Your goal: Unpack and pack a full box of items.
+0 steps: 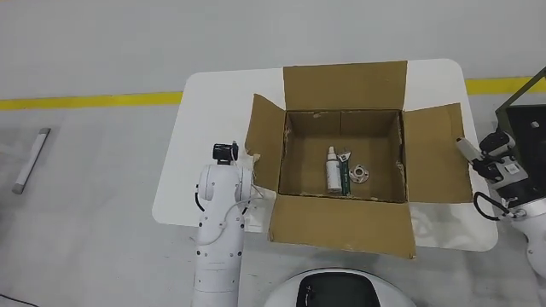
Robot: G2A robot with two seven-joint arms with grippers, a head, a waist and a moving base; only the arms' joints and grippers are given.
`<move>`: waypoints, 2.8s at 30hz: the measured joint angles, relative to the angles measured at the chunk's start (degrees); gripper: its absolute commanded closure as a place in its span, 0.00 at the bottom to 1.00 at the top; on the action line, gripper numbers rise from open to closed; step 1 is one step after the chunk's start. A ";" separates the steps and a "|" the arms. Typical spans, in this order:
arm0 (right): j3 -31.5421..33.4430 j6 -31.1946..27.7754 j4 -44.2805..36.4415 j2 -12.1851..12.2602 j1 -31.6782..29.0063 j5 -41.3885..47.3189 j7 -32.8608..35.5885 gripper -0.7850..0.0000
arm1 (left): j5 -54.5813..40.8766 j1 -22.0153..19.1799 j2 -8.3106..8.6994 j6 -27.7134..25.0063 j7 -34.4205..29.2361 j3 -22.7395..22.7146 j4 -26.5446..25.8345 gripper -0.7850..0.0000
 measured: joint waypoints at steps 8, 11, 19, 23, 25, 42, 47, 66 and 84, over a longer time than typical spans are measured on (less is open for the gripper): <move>-0.03 0.43 -0.53 -0.08 -0.19 0.20 -0.05 0.00 | -1.88 -0.23 -0.21 0.61 0.00 0.80 2.34 0.00; 0.00 0.63 -0.85 -0.14 -0.16 0.66 -0.45 0.00 | -2.96 -0.46 -0.29 1.33 0.00 0.76 2.75 0.00; 2.28 0.95 -4.70 -0.28 0.32 0.46 -5.04 0.00 | -3.25 -0.72 -0.42 3.39 0.00 0.96 2.67 0.00; 2.67 0.68 -8.86 -0.26 0.85 -0.76 -5.29 0.75 | -2.77 -0.51 -0.37 4.45 0.00 0.24 1.02 0.00; 2.05 0.41 -11.51 -0.22 1.40 -1.56 -4.53 1.00 | -2.49 -0.40 -0.37 5.39 0.00 -0.19 -0.28 0.00; -21.90 6.88 -15.87 -1.04 9.49 -18.77 6.13 1.00 | -4.13 -0.82 -1.08 15.51 2.63 -1.05 -3.64 0.00; -22.14 7.10 -15.66 -1.09 9.57 -17.26 5.75 1.00 | -4.10 -0.83 -1.07 15.48 2.66 -1.03 -3.63 0.00; -36.13 34.63 -7.53 -3.34 26.02 -27.18 23.95 1.00 | -4.10 -0.82 -1.07 15.48 2.66 -1.03 -3.63 0.00; -45.14 43.86 2.01 -5.74 36.11 -29.14 26.70 1.00 | -4.10 -0.82 -1.07 15.48 2.66 -1.03 -3.63 0.00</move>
